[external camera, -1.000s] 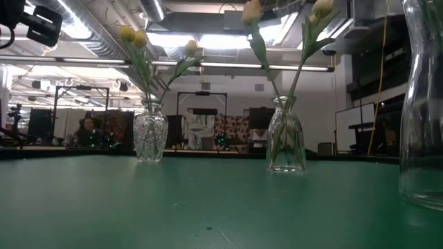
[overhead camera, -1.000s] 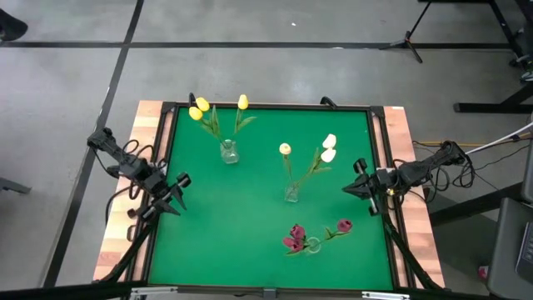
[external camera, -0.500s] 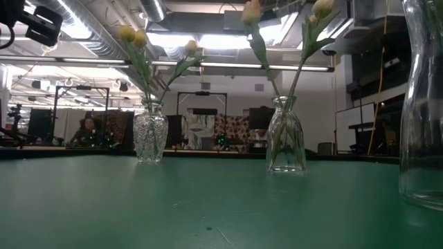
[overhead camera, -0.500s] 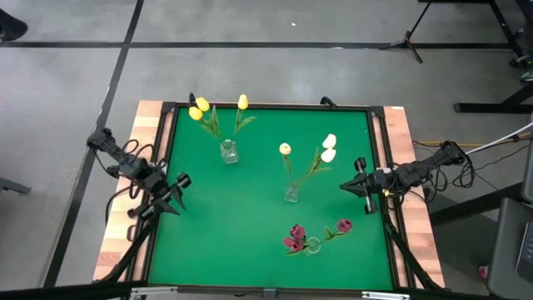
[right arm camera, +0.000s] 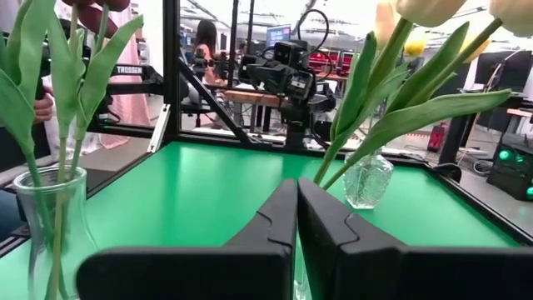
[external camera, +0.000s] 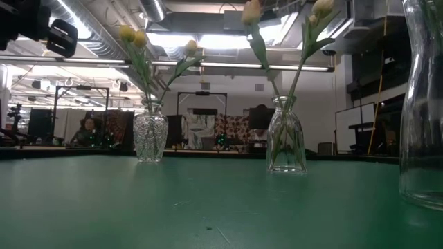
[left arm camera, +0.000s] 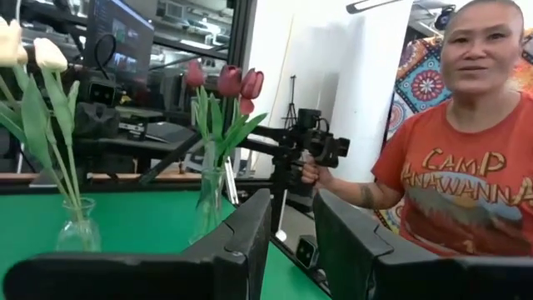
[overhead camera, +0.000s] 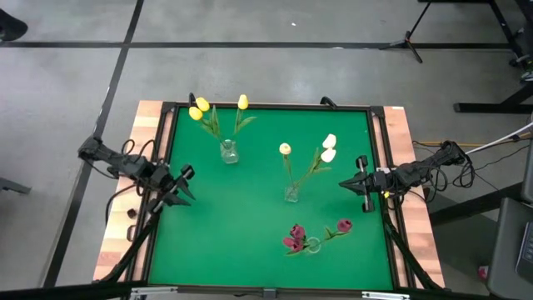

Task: Sort flowers into vase by color
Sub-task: Return to Home Position

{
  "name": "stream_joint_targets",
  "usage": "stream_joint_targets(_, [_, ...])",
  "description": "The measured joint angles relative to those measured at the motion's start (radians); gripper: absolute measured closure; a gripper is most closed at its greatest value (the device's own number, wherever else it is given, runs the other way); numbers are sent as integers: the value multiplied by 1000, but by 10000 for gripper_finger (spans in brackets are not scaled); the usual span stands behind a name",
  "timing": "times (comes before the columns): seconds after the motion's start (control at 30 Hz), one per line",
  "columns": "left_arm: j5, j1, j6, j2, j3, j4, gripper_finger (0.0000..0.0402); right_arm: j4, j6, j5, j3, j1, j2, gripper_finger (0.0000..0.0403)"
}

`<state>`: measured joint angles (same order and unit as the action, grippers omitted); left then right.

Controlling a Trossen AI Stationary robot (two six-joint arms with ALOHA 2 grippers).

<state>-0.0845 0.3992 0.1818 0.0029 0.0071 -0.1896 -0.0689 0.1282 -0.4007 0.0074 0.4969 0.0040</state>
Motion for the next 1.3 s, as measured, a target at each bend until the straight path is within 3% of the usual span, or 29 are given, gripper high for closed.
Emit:
stream_joint_targets(0.2, [-108,-93,4,0,0,-1,309,0,0,9,0,0,0,388])
stream_joint_targets(0.37, [-134,-147,-15,0,1,28,309,1,4,12,0,0,0,388])
stream_joint_targets(0.57, [-26,-164,-27,0,1,-9,309,1,7,17,0,0,0,388])
stream_joint_targets(0.83, [2,-164,-55,0,1,-31,309,2,-124,18,0,0,0,388])
stream_joint_targets(1.07, [170,-164,53,0,1,-44,309,2,-156,19,0,0,0,388])
stream_joint_targets(1.3, [179,-164,42,0,1,-43,309,4,-129,46,0,0,0,388])
